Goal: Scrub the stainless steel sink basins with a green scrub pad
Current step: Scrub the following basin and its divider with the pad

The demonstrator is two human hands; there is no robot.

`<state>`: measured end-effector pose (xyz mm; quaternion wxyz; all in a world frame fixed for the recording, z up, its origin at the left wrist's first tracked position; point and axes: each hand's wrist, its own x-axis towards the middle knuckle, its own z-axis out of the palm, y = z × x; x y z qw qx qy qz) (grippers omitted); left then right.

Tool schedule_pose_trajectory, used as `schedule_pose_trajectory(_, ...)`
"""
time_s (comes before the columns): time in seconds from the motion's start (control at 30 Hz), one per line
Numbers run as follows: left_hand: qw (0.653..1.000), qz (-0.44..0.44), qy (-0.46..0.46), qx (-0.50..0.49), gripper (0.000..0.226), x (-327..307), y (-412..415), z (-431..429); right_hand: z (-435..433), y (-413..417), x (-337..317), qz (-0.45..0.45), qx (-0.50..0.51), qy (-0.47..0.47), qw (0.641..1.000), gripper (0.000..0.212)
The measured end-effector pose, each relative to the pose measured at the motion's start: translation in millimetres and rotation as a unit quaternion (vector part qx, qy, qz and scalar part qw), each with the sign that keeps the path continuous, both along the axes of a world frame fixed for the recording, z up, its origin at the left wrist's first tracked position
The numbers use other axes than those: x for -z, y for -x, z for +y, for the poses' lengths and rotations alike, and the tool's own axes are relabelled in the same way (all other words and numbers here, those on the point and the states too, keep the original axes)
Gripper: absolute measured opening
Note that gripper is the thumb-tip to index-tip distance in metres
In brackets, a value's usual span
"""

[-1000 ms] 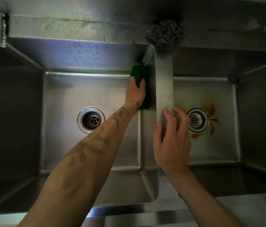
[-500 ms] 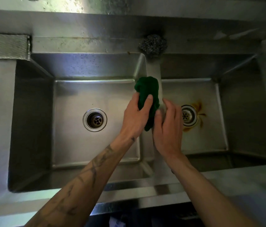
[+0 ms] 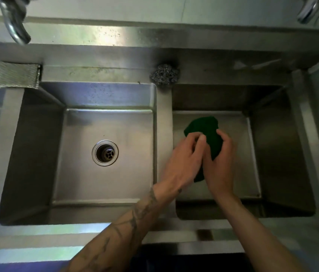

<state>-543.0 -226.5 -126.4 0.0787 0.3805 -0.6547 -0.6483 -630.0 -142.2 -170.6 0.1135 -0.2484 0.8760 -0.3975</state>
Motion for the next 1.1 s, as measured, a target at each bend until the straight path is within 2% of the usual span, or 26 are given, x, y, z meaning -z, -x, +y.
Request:
schedule_pose_trajectory(0.1, 0.979, -0.071, 0.185, -0.05, 0.031, 21.6, 4.8, -13.9, -1.1, 34.0, 32.9, 0.019, -0.015, -0.033, 0.999, 0.045)
schedule_pose_trajectory(0.17, 0.936, -0.137, 0.31, -0.089, 0.025, 32.2, 5.0, -25.7, -8.4, 49.8, 55.1, 0.014, -0.043, -0.05, 0.998, 0.045)
schedule_pose_trajectory(0.23, 0.904, -0.19, 0.37, -0.1, 0.027, 41.1, 6.7, -36.7, -19.9, 58.7, 73.5, 0.008, -0.083, -0.05, 0.995, 0.046)
schedule_pose_trajectory(0.43, 0.869, -0.28, 0.407, -0.035, 0.046, 62.4, 15.7, -46.1, -61.0, 76.1, 112.3, -0.015, -0.127, -0.036, 0.991, 0.046)
schedule_pose_trajectory(0.57, 0.861, -0.282, 0.421, -0.047, 0.049, 73.9, 15.7, -41.6, -73.4, 91.4, 146.7, -0.03, -0.14, -0.118, 0.983, 0.049)
schedule_pose_trajectory(0.7, 0.856, -0.282, 0.43, -0.053, 0.05, 78.6, 17.2, -42.5, -82.8, 98.1, 177.3, 0.042, -0.186, -0.156, 0.969, 0.055)
schedule_pose_trajectory(0.83, 0.849, -0.279, 0.445, -0.059, 0.05, 84.0, 18.4, -42.4, -98.4, 88.9, 210.8, 0.089, -0.246, -0.226, 0.938, 0.073)
schedule_pose_trajectory(0.9, 0.842, -0.277, 0.46, -0.063, 0.05, 87.6, 18.3, -43.0, -97.3, 88.7, 224.8, 0.132, -0.264, -0.242, 0.924, 0.068)
schedule_pose_trajectory(1.0, 0.837, -0.275, 0.469, -0.066, 0.05, 90.2, 17.6, -44.2, -83.9, 117.2, 235.3, 0.19, -0.261, -0.194, 0.926, 0.05)
schedule_pose_trajectory(1.1, 0.839, -0.274, 0.467, -0.055, 0.051, 90.3, 15.6, -44.7, -79.5, 153.9, 234.5, 0.17, -0.163, -0.184, 0.954, 0.047)
